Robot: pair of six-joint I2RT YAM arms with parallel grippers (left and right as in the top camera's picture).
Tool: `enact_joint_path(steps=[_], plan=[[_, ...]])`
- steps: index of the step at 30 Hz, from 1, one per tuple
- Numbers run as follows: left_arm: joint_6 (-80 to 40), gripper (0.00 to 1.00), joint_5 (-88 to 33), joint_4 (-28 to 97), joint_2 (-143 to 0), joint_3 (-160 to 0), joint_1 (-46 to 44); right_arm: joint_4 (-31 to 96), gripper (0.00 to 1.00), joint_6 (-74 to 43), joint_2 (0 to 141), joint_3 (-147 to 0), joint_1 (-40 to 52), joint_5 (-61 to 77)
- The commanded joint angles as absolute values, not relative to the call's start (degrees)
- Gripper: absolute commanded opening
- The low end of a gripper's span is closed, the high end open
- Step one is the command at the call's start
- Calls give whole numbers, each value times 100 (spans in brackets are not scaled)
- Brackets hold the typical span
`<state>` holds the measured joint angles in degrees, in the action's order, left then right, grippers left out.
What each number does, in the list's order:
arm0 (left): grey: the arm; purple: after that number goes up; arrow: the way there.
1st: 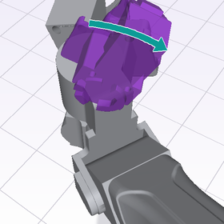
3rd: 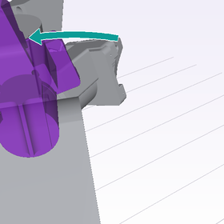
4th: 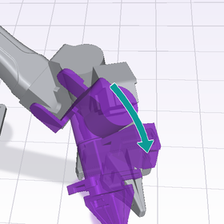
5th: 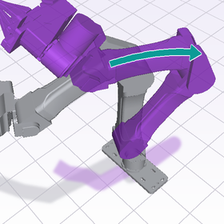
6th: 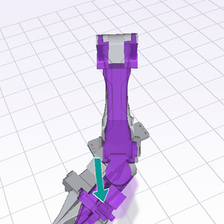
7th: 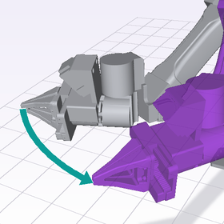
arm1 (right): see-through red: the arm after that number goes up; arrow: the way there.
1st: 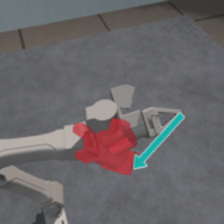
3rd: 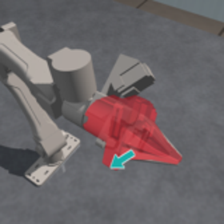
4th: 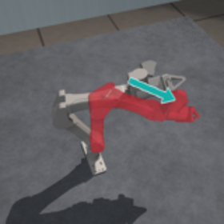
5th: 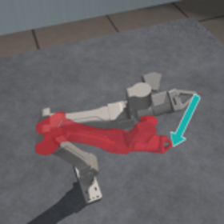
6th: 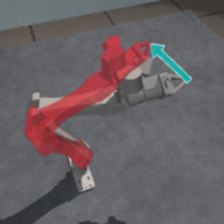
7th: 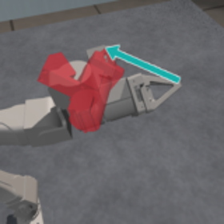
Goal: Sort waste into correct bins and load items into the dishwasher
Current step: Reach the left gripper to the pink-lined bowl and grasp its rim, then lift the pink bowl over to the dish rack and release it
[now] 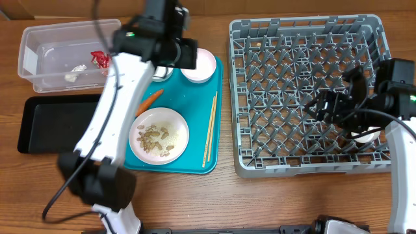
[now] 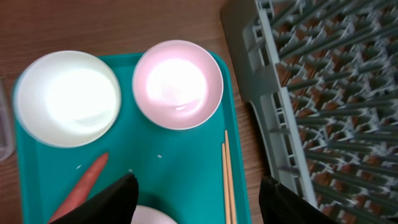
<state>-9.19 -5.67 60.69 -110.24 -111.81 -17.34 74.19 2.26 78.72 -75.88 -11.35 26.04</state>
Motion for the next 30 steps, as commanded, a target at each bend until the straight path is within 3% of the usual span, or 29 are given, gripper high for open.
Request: enact_joint_path(steps=[1, 25, 30], plan=[[-596, 64, -362, 5942, -11583, -11222, -1903, 7446, 89, 303, 7784, -7732, -996, 2373], [-336, 57, 362, 5065, -13270, -11222, -2338, 7483, 89, 303, 7784, -7728, -998, 2296], [-336, 48, 362, 4880, -13360, -11222, -2344, 7494, 89, 303, 7784, -7728, -998, 2296]])
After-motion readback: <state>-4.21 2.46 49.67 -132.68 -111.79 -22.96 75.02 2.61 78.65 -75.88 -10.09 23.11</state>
